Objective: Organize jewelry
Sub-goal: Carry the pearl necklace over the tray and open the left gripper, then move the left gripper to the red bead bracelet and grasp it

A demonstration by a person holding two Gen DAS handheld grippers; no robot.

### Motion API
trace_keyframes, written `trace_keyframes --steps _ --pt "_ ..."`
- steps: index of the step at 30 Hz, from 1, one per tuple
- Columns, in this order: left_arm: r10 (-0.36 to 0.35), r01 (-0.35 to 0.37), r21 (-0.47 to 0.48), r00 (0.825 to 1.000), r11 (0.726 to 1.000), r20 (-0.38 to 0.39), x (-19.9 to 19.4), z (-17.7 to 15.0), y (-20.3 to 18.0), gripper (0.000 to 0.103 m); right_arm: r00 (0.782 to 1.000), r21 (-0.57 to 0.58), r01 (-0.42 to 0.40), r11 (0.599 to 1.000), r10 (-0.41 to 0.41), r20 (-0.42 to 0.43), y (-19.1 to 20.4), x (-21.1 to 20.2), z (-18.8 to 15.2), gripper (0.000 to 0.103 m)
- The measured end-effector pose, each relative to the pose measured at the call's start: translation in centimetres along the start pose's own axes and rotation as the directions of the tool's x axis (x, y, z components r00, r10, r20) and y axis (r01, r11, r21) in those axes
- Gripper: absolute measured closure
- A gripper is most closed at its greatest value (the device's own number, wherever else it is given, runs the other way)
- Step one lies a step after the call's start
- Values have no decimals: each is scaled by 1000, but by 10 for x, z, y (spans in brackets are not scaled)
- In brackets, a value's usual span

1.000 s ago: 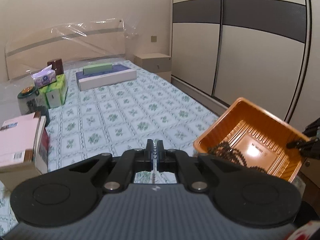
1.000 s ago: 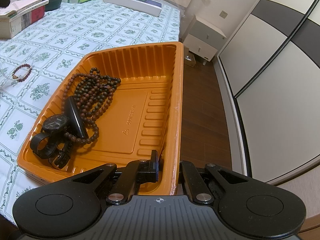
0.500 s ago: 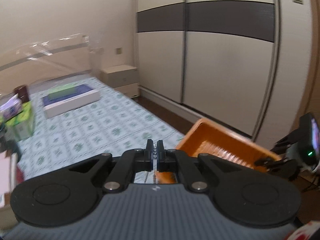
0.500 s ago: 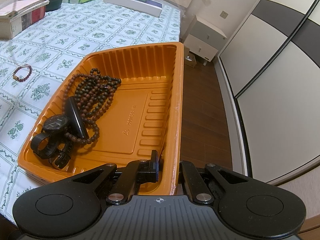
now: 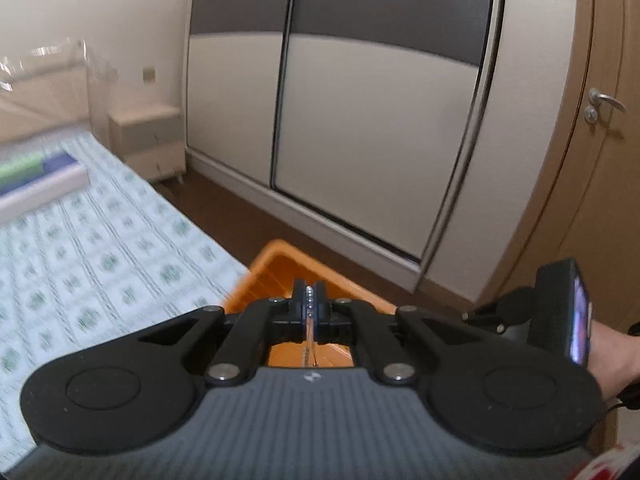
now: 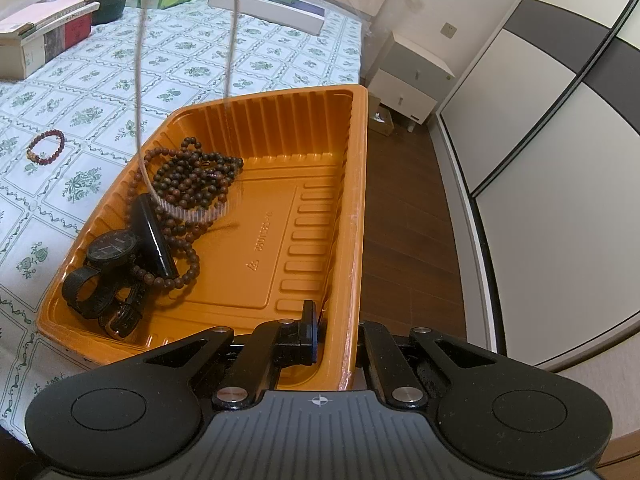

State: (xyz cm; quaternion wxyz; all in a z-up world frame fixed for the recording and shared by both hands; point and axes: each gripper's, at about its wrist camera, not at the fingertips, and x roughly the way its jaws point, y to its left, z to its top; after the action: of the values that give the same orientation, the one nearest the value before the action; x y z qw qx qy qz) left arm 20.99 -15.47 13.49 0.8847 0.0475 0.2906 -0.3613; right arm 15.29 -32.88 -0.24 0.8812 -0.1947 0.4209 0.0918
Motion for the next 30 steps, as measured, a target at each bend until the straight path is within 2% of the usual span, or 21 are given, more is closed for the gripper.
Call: trace_keyframes --steps 5,19,22,23,26,30 --pt "-10 9 -17 998 1000 -67 32 -13 -4 101 1000 3 -2 1000 2 -1 -2 1 0 99" --pt "-20 16 -38 994 999 -104 58 -14 -6 101 1000 5 -2 1000 2 0 -2 2 0 99" --pt "-4 0 -42 994 999 -107 58 -16 -4 92 1000 6 -2 1000 2 0 -2 2 0 99" --pt "-4 -1 -42 994 999 -105 57 -17 -3 86 1000 6 -2 1000 2 0 -2 2 -1 99" --pt "15 -19 -40 995 999 -99 50 -18 4 84 1000 6 -2 1000 2 0 -3 3 -1 99" --pt "55 -59 -48 996 997 -76 29 -25 25 75 1000 7 -3 1000 3 0 -2 3 -1 99"
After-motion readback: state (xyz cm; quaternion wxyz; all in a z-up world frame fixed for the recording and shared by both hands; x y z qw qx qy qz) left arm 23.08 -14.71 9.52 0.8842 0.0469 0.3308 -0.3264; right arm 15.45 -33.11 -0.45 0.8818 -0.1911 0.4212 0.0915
